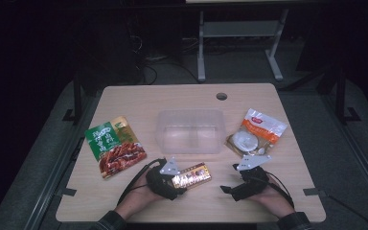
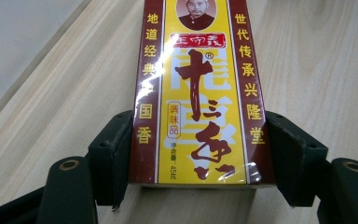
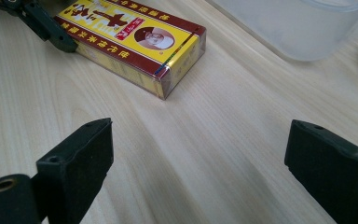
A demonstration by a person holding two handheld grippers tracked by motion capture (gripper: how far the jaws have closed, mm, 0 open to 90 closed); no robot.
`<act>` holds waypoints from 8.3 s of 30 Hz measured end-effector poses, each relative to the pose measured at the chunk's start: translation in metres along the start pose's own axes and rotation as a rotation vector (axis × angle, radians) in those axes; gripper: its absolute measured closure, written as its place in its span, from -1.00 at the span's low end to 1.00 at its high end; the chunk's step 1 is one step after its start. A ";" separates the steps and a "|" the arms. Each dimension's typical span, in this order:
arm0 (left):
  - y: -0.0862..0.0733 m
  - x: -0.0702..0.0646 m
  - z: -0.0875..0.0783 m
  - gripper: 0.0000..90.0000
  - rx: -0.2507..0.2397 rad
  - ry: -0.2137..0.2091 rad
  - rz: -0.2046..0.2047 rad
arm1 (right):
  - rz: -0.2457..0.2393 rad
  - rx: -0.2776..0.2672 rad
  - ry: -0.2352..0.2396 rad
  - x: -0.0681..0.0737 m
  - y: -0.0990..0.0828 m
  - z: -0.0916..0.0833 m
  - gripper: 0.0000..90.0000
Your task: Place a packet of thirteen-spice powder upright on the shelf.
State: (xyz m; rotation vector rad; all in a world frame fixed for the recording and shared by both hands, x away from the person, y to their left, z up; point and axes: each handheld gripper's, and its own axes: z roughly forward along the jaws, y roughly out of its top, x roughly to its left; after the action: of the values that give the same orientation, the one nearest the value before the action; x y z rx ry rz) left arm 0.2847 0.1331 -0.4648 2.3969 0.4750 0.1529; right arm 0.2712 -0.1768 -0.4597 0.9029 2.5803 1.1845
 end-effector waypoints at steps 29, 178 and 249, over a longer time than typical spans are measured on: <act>-0.006 0.019 -0.041 -0.29 -0.152 -0.067 -0.047 | -0.017 -0.010 0.096 0.004 0.006 -0.006 -0.84; -0.044 0.006 -0.058 -0.54 -0.133 -0.071 -0.039 | -0.290 -0.239 0.372 0.033 0.118 0.016 -0.32; -0.060 0.006 -0.065 -0.51 -0.121 -0.056 -0.060 | -0.378 -0.241 0.350 -0.082 0.219 0.039 -0.32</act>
State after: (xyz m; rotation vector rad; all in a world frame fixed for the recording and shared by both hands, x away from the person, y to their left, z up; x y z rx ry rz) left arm 0.2570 0.2167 -0.4545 2.2599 0.4963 0.0850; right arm 0.4522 -0.0899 -0.3335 0.1562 2.6119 1.5951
